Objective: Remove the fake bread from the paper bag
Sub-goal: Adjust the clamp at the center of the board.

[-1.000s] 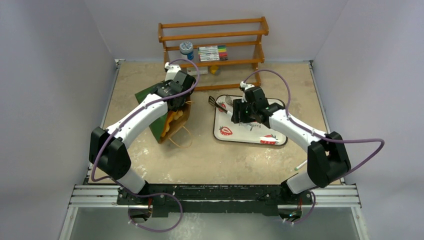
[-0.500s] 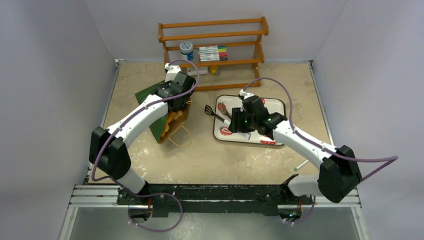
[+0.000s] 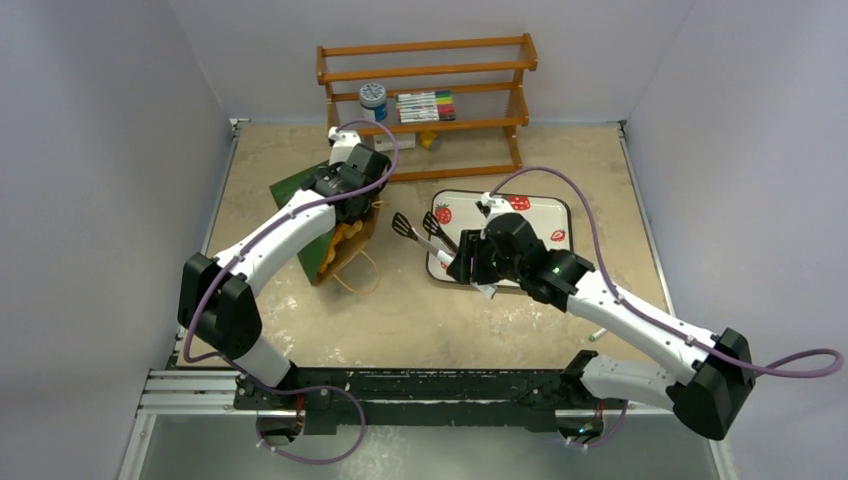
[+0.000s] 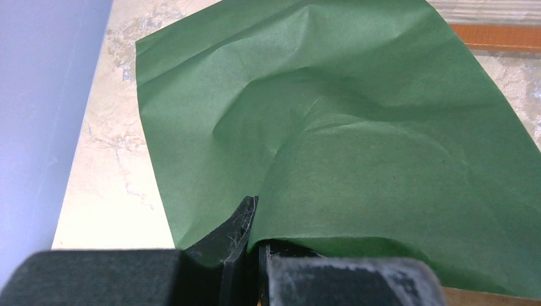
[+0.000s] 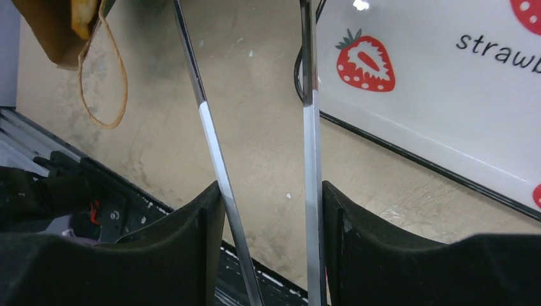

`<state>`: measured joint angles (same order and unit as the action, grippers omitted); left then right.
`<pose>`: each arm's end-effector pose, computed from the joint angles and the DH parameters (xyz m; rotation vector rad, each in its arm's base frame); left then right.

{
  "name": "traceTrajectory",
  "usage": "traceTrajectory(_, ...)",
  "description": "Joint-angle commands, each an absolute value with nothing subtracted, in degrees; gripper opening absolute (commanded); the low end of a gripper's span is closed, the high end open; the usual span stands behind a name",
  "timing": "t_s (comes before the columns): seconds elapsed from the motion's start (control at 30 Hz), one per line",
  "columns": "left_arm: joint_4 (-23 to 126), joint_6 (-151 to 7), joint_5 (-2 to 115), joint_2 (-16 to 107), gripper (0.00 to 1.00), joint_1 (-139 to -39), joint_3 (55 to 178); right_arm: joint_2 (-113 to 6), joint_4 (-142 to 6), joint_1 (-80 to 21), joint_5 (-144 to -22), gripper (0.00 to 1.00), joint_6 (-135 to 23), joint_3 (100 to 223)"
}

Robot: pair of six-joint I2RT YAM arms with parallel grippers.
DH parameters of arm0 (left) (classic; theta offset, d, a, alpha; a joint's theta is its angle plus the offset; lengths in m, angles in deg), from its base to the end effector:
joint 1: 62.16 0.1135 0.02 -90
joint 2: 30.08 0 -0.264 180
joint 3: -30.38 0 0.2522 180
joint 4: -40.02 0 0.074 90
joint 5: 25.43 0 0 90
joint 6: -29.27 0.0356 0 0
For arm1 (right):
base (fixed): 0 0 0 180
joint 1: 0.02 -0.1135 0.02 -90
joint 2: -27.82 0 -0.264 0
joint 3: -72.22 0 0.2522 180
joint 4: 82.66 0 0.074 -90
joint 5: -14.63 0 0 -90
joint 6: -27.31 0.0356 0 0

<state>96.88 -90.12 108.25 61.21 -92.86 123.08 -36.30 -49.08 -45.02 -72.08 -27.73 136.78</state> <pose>0.3003 -0.1497 0.3015 -0.2519 2.2283 0.4255 0.1773 0.1744 0.2931 -0.1616 2.2382 0.7311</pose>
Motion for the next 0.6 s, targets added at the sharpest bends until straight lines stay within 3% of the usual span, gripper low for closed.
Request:
traceTrajectory(0.0, 95.1, -90.8, 109.7, 59.9, 0.0, -91.8, 122.2, -35.8, -54.7, -47.6, -73.7, 0.54, -24.4, 134.1)
traceTrajectory(0.23, 97.9, -92.4, 112.8, 58.7, 0.0, -89.4, 122.5, -45.2, -60.1, -54.2, -69.3, 0.55, -21.9, 135.4)
traceTrajectory(0.57, 98.8, -94.5, 111.5, 55.4, 0.0, -87.6, 119.2, -54.8, -69.8, -55.6, -68.6, 0.58, -17.3, 132.0)
